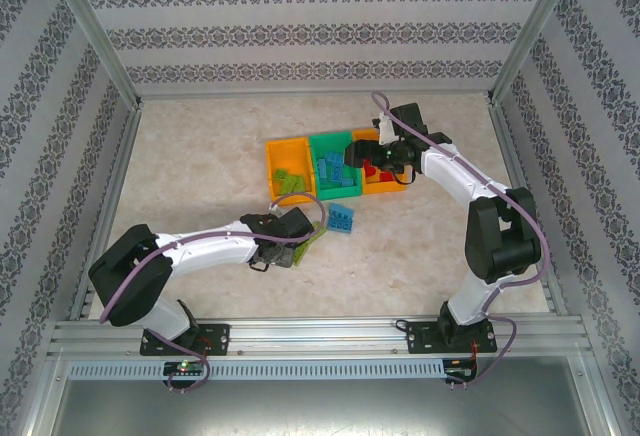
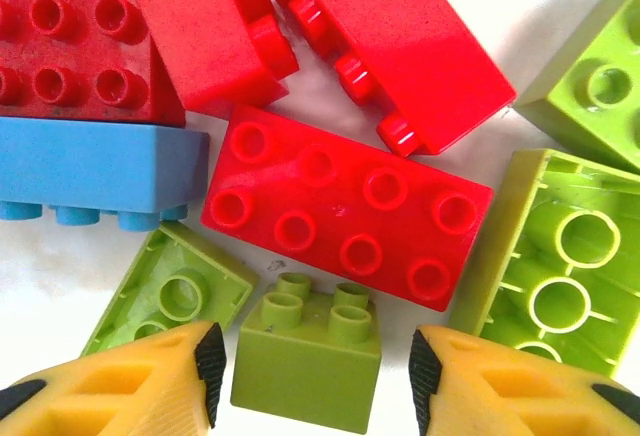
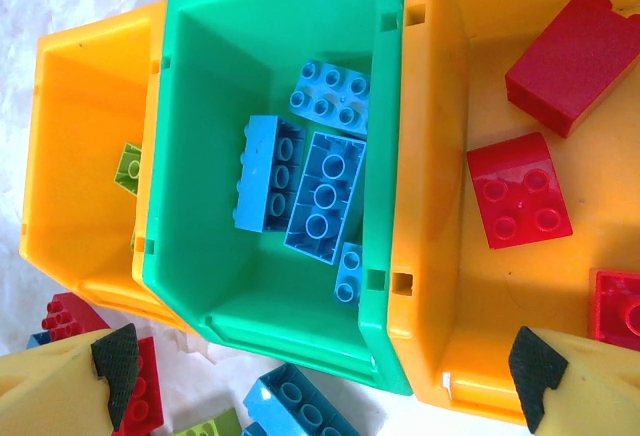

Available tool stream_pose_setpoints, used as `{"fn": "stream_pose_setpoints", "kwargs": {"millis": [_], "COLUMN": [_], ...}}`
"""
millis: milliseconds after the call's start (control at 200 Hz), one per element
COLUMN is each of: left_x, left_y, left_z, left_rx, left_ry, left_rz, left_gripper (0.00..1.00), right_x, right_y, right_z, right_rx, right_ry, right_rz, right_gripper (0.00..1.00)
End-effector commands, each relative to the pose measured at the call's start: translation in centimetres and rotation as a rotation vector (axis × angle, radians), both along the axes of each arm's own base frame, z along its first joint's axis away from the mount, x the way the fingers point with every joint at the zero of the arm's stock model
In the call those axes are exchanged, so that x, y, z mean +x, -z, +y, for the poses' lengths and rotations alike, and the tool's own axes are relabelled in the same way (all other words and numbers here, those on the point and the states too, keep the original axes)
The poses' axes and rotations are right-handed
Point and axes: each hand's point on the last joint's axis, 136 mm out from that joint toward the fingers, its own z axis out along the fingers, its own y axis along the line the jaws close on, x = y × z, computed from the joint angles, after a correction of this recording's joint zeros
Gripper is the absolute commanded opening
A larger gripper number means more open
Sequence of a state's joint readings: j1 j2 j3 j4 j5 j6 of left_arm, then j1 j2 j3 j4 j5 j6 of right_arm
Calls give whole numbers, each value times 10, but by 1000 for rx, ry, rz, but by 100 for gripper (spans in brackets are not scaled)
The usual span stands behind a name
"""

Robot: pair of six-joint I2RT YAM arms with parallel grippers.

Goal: Sort the legos into containers by color

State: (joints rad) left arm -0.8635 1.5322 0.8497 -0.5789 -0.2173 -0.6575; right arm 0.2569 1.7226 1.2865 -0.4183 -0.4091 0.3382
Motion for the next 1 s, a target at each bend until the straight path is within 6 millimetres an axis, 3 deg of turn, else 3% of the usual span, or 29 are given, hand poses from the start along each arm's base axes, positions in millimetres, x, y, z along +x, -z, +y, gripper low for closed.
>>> {"fn": "stream_pose_setpoints", "kwargs": {"millis": [0,345,994], "left_x": [-1,-3,2], "left_y": [10,13,20], "left_z": [7,7,2], "left_rx": [14,6,12], "left_ry": [2,6,-11], "left_rz": [18,24,34], "left_gripper": [53,40,45], "right_x": [-3,-4,-4], "right_y": [-8,-7,-7], "right_z": [-6,-7,-9], "right_rx": [0,-7,-3], "right_ry": [16,16,16], "right_rz": [-7,-5,-5], "right_gripper": [98,98,98]}}
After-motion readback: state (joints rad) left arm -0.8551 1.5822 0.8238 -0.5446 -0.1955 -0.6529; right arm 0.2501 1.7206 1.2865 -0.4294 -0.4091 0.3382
